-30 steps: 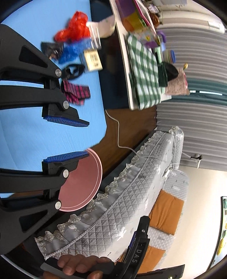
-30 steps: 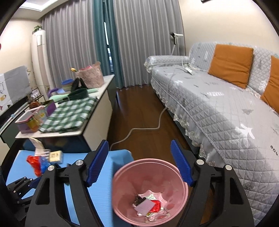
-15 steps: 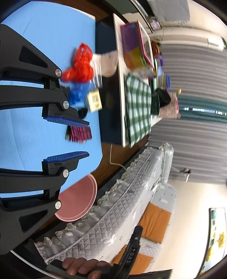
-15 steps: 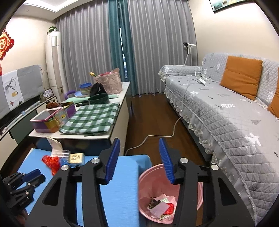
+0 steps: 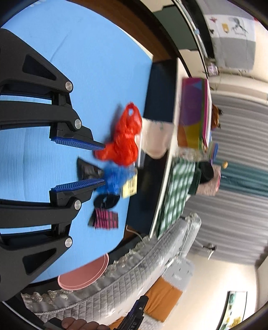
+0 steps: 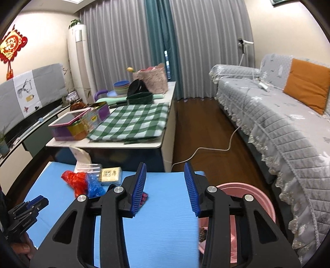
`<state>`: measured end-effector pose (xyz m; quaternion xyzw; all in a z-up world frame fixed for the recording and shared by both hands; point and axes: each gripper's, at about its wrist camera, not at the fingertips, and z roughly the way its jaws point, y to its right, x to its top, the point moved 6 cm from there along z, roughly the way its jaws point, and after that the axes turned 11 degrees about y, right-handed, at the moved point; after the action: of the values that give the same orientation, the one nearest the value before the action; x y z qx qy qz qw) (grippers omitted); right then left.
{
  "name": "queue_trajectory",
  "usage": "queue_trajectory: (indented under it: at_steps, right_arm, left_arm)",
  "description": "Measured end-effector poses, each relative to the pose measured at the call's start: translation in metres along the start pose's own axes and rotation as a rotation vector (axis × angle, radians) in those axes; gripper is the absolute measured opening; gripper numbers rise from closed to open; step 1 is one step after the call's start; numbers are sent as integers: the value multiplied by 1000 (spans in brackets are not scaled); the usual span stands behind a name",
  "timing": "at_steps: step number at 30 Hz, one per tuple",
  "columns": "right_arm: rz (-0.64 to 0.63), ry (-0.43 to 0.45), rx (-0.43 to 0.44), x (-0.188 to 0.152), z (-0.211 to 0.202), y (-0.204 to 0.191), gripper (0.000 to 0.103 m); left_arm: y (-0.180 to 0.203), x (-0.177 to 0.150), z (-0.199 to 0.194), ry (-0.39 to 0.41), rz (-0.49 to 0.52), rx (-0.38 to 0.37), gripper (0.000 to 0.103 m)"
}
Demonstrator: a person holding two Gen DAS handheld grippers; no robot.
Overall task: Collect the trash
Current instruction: 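Move both open tools back toward the black items on the table, then grasp the red plastic bag with the left tool while the right tool grasps the pink checkered packet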
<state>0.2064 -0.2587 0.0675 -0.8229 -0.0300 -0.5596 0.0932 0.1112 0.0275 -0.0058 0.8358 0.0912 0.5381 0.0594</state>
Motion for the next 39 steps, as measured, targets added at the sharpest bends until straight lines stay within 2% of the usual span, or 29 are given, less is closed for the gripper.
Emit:
queue_trajectory:
  at_steps: [10,25,27,29,34,39]
  right_arm:
    - [-16,-74,53,-23,41,-32,39]
    - [22,-178,82,-54,93,-37,39]
    - [19,-199,89,-61,99,-40,40]
    - [14,-222,104,-67,104,-45,40]
    - [19,-300,150,-86,114,-57,42]
    - [49,-384,184,-105,123,-64,42]
  left_arm:
    - [-17,-3,23,-7,-13,45,29]
    - [-21,-15,68,-52,-8,88,29]
    - [-24,-18,76,-61,-17,100,32]
    - [-25,-21,82,-70,-26,104,40]
    - [-23,-24,97,-83,-45,92,46]
    - [-22,-27,107,-98,-63,86,47]
